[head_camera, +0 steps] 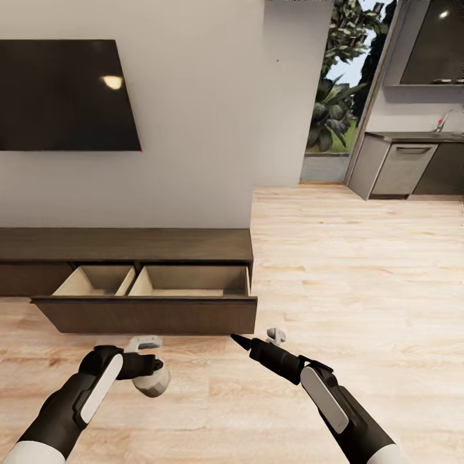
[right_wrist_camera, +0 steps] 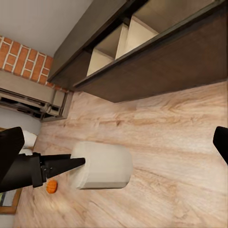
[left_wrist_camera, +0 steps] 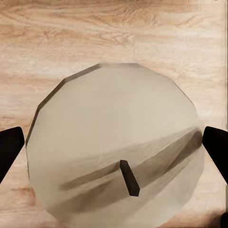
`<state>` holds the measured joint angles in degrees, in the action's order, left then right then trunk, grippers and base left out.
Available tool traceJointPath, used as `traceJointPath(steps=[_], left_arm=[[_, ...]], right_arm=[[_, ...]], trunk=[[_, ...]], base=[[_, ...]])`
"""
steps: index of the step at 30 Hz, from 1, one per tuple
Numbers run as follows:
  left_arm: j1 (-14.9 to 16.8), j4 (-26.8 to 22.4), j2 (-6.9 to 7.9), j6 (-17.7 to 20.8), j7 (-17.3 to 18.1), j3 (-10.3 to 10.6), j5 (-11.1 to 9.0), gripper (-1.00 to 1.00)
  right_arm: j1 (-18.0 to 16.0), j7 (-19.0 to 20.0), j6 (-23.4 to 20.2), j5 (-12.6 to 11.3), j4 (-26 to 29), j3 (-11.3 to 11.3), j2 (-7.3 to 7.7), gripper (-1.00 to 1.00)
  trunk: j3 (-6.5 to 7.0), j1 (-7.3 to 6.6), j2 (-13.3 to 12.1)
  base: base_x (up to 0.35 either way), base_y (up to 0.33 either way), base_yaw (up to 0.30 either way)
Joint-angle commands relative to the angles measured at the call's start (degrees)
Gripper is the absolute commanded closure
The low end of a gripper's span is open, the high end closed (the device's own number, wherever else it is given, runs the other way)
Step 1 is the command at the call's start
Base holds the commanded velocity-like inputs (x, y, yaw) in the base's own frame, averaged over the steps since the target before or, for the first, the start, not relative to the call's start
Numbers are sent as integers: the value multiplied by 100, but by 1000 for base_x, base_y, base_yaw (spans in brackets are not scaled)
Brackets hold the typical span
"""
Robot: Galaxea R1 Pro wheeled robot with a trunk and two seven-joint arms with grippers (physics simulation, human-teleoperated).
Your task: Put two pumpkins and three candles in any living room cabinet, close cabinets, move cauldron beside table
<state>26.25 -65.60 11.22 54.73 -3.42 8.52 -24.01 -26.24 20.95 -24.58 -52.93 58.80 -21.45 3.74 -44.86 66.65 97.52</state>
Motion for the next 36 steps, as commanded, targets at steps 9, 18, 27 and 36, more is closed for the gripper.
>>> traceJointPath(steps=[9, 18, 27, 36], left_arm=[[4, -6, -13, 48, -35, -20, -36, 100], [3, -6, -8, 56, -36, -17, -40, 100], [4, -6, -14, 56, -36, -17, -47, 100], [4, -97, -6, 53, -28, 3, -57, 100]], right_arm=[[-4, 0, -20, -35, 0, -8, 4, -100], [-4, 0, -20, -37, 11, -8, 4, -100], [-4, -4, -29, -44, 9, 99, 4, -100], [-4, -3, -29, -42, 0, 98, 4, -100]], trunk=[[163, -198, -360], [325, -396, -721], [468, -572, -1042], [504, -572, -1042]], base=[[4, 0, -14], [0, 0, 0], [0, 0, 0], [18, 0, -109]])
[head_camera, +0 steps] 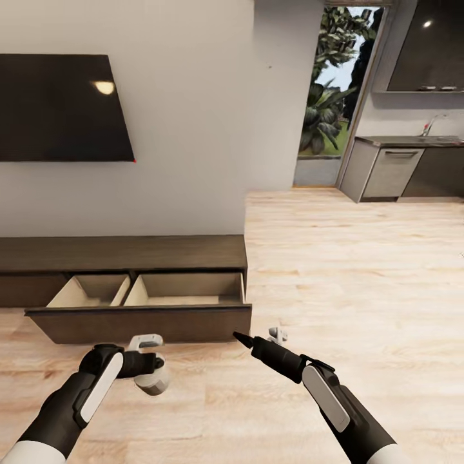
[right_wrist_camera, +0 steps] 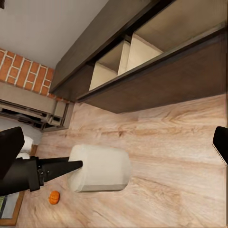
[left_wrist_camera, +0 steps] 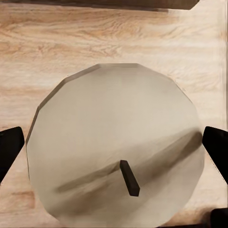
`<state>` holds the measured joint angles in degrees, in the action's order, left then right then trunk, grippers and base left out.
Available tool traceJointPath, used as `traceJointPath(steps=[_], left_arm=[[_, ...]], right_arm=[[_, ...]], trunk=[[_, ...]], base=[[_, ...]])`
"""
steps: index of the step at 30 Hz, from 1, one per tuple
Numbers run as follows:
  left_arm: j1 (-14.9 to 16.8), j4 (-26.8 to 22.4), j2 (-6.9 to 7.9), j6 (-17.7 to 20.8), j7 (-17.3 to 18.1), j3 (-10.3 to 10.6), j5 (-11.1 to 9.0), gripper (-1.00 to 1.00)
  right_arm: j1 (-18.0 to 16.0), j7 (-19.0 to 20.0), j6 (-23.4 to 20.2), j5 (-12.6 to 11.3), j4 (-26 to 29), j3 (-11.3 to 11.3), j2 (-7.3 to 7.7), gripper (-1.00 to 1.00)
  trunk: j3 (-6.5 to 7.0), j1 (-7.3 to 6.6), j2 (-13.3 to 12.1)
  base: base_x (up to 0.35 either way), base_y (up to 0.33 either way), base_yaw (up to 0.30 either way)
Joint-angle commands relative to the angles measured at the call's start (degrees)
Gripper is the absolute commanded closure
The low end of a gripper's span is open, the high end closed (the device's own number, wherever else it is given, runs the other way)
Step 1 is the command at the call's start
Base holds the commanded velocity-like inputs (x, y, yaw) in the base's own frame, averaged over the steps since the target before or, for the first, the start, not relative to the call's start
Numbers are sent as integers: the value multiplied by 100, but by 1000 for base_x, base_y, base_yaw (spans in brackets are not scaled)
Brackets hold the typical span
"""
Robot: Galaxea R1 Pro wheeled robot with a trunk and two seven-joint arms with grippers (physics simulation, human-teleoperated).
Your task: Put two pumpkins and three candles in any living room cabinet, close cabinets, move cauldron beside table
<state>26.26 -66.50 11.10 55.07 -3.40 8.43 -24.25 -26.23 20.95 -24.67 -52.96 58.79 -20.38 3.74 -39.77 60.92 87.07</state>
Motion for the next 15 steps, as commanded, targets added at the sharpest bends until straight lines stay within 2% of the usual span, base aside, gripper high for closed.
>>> traceJointPath(steps=[1, 7, 15], left_arm=[[2, -25, 6, 16, -29, 14, -31, 100], [2, -49, 22, 4, -29, 21, -19, 100], [2, -47, 14, 3, -29, 35, -10, 100]], right_arm=[[-5, -3, -20, -39, 1, -9, 4, -100], [-5, -3, -20, -39, 8, -9, 4, -100], [-5, -6, -20, -39, 9, -10, 4, -100]], trunk=[[-1, 1, 2], [5, 1, 2], [6, 1, 2]], base=[[191, 0, -108], [291, -16, -30], [325, -120, -2]])
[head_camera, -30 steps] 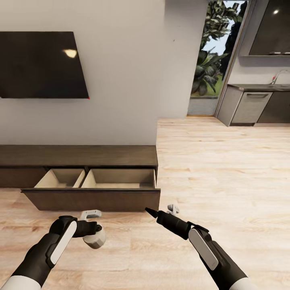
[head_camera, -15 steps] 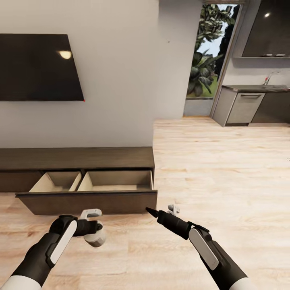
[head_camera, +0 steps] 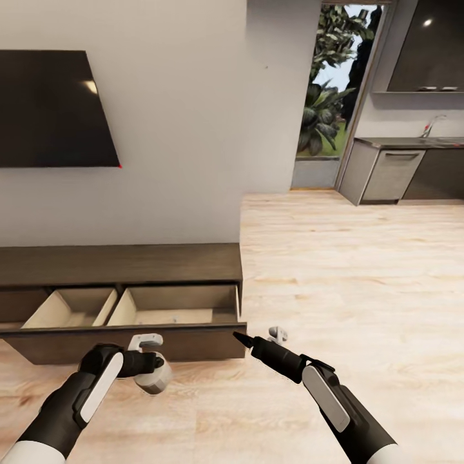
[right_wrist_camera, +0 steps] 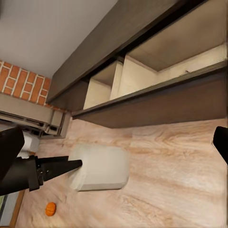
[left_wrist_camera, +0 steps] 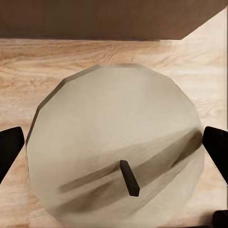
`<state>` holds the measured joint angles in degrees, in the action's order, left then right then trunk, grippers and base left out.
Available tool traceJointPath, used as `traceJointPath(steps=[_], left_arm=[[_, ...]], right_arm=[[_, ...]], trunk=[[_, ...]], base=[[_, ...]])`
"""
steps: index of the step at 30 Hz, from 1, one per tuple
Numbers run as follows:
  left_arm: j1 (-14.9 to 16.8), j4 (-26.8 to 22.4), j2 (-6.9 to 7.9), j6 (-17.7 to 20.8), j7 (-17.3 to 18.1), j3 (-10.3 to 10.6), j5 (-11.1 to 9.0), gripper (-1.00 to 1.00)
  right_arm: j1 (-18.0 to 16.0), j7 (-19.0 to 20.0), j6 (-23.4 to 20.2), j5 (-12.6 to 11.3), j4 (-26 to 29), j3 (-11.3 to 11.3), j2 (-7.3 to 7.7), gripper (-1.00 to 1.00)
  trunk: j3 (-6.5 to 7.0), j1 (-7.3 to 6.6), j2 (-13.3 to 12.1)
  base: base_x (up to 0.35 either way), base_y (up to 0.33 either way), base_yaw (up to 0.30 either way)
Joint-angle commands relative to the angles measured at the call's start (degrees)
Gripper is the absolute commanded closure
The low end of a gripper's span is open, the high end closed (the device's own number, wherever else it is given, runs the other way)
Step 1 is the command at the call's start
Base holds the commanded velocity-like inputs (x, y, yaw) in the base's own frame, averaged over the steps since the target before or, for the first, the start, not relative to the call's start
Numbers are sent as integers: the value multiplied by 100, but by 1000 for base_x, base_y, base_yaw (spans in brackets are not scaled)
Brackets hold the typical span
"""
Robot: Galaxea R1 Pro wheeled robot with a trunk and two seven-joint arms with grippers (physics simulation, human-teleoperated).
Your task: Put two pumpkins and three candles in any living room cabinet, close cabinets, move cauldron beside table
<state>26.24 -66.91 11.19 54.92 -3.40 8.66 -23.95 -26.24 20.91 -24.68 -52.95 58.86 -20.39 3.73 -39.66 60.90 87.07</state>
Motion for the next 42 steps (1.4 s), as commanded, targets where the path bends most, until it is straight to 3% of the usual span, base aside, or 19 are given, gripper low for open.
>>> traceJointPath(steps=[1, 42], left_arm=[[4, -6, 6, 19, -29, 12, -40, 100], [4, 10, -2, 7, -38, 30, -31, 100]], right_arm=[[-4, -5, -19, -40, 0, -7, 5, -100], [-4, -5, -19, -36, -10, -5, 1, -100]], trunk=[[-5, 3, 3], [-5, 3, 3]], base=[[317, -163, 0], [308, -124, 25]])
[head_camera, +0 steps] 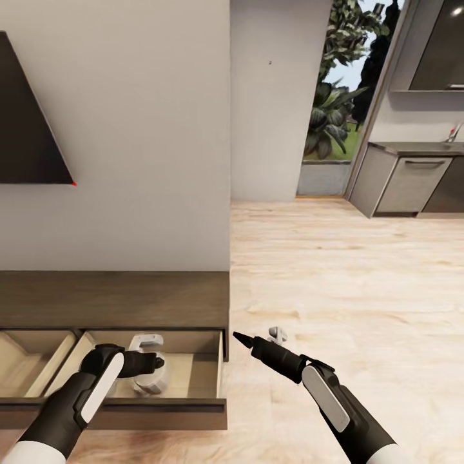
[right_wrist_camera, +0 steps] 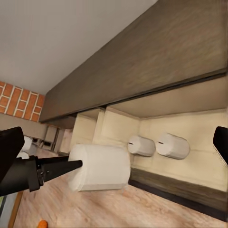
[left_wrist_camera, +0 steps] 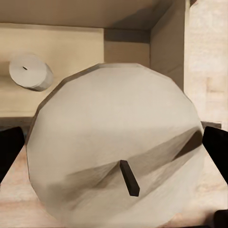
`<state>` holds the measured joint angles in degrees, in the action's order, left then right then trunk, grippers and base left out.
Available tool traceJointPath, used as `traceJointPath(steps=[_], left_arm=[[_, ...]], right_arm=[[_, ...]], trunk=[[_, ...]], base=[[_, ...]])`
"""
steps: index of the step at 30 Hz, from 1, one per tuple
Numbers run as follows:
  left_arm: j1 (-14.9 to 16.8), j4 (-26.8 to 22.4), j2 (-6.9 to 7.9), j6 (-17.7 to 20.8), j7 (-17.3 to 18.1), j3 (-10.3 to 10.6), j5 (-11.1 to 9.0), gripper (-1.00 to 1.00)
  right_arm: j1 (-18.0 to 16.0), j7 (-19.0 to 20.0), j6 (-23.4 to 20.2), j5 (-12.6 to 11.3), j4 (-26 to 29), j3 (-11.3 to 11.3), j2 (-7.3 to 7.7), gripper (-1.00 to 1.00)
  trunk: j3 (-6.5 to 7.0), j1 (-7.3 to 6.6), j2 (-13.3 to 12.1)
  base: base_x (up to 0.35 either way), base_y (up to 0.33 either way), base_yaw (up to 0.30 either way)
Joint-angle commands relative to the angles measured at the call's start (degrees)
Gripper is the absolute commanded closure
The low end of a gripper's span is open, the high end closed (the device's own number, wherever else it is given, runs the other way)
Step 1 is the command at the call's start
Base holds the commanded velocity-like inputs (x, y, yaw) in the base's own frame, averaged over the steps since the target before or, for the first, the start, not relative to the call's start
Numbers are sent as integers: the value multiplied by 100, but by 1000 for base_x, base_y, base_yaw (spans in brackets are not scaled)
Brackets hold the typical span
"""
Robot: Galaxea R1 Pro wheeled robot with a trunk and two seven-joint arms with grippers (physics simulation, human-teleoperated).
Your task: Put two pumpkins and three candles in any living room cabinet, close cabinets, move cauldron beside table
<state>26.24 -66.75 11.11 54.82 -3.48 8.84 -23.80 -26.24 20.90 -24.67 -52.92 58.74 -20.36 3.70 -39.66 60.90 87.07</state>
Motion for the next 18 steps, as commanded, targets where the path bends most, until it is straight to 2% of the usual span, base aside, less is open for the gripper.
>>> traceJointPath(steps=[1, 7, 13, 18], left_arm=[[4, -5, 5, 15, -30, 12, -46, 100], [4, -5, 5, 14, -28, 12, -46, 100], [4, 9, -3, 19, -30, 9, -46, 100], [4, 20, 4, 6, -30, 4, -46, 100]], right_arm=[[-4, -5, -19, -37, 4, -9, 3, -100], [-4, -5, -16, -34, 6, -12, 2, -100], [-4, -7, -13, -34, 6, -12, 1, -100], [-4, -6, -13, -39, 6, -12, 1, -100]], trunk=[[-5, 3, 3], [-5, 3, 3], [4, 3, 3], [6, 3, 3]], base=[[324, -4, 0], [316, -1, 0], [82, -90, 70], [209, -20, 15]])
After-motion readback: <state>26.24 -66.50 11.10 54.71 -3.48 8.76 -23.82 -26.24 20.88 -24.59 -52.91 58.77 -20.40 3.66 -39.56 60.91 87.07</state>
